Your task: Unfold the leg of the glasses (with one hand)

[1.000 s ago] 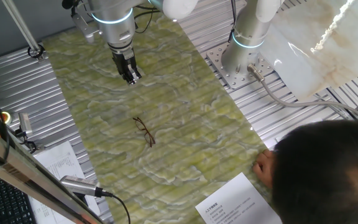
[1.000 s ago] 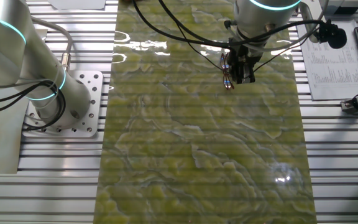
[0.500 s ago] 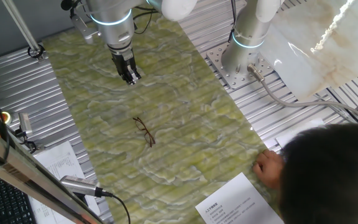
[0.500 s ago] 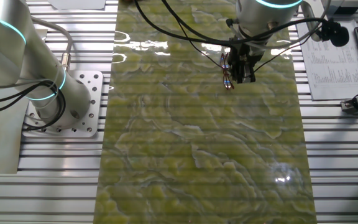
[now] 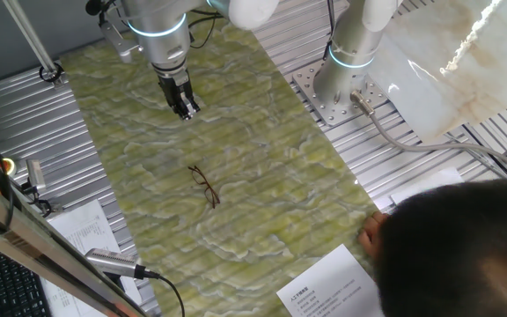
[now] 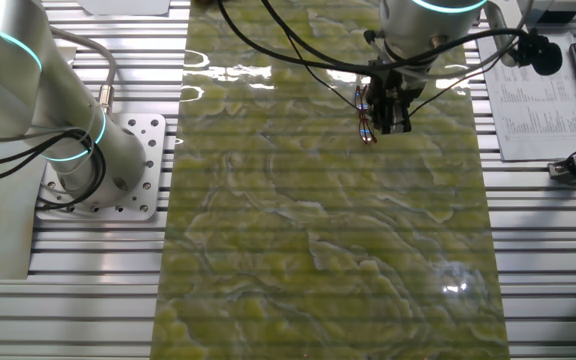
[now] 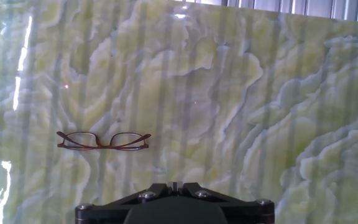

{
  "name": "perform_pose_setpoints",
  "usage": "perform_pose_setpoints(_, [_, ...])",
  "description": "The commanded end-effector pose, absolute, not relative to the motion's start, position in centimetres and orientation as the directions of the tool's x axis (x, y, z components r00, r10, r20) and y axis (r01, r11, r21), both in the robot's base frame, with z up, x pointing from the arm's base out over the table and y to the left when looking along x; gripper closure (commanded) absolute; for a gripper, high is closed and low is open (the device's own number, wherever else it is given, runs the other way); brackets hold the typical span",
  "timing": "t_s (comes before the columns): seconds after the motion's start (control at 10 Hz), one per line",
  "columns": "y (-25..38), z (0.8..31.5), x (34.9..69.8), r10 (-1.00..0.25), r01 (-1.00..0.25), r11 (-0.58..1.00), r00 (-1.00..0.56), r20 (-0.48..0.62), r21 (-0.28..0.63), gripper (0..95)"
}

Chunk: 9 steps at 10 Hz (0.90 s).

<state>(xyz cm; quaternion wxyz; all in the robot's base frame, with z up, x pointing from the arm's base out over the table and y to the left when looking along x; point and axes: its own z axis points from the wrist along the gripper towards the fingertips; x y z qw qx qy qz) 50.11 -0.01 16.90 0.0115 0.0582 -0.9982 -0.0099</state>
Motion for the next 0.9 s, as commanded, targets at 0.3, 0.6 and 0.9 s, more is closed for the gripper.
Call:
perform_pose_setpoints(0.3, [0.0,16.8,50.4,-0.126,-0.126,0.992,-0.992,0.023,0.015,95.0])
perform_pose_setpoints(0.6, [0.3,16.4,51.0,-0.125,-0.124,0.992,-0.992,0.023,0.014,95.0])
perform_pose_setpoints(0.9, [1.0,15.9,51.5,-0.126,-0.126,0.992,-0.992,0.022,0.016,95.0])
